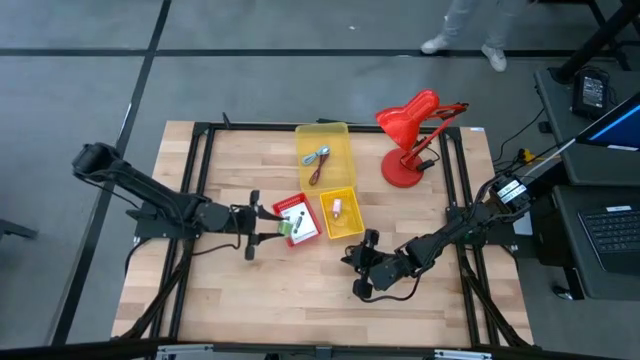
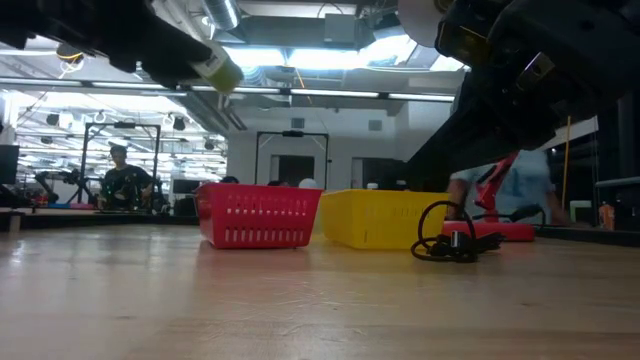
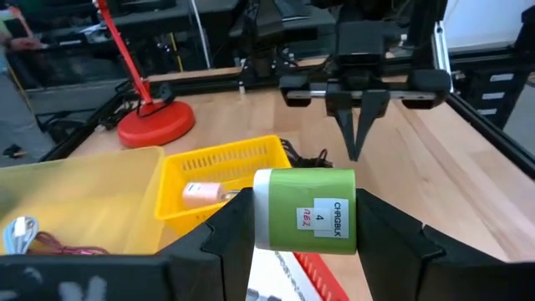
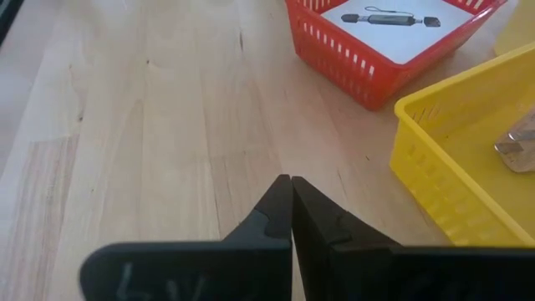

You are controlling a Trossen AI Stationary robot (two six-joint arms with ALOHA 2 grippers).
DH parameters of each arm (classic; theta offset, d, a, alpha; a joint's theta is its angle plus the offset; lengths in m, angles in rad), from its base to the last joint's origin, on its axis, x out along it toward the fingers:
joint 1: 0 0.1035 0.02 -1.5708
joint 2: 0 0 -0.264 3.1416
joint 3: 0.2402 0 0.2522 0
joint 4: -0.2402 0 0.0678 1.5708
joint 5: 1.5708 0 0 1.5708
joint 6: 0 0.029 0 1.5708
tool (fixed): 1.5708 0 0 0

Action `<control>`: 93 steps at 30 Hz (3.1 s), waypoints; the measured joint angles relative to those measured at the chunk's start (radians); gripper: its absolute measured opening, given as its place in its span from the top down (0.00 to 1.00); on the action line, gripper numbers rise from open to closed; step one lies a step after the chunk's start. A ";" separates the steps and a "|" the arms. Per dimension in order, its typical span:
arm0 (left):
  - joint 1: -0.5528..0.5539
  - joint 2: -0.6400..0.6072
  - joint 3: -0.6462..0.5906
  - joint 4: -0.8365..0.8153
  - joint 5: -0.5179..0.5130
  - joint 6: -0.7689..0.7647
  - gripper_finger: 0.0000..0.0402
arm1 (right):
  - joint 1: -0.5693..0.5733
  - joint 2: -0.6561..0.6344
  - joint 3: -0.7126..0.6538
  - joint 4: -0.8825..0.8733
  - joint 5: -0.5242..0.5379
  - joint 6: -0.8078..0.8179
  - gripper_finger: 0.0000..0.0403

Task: Pick and place items into bin
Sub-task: Put the green charger adapter into the bottom yellow bin, then put the black cable wire into the top yellow bin

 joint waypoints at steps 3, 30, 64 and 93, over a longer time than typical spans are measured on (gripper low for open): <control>0.016 0.062 0.000 0.078 0.009 0.036 0.59 | 0.000 0.000 0.000 0.000 0.000 0.000 1.00; 0.302 0.557 0.317 0.133 0.434 0.152 0.59 | 0.000 0.000 0.000 -0.007 0.000 0.000 1.00; 0.395 0.804 0.630 -0.153 0.496 0.312 0.59 | 0.000 0.000 0.000 -0.055 0.000 -0.002 1.00; 0.397 0.804 0.627 -0.180 0.488 0.320 0.49 | 0.000 0.000 0.000 -0.055 0.000 0.003 1.00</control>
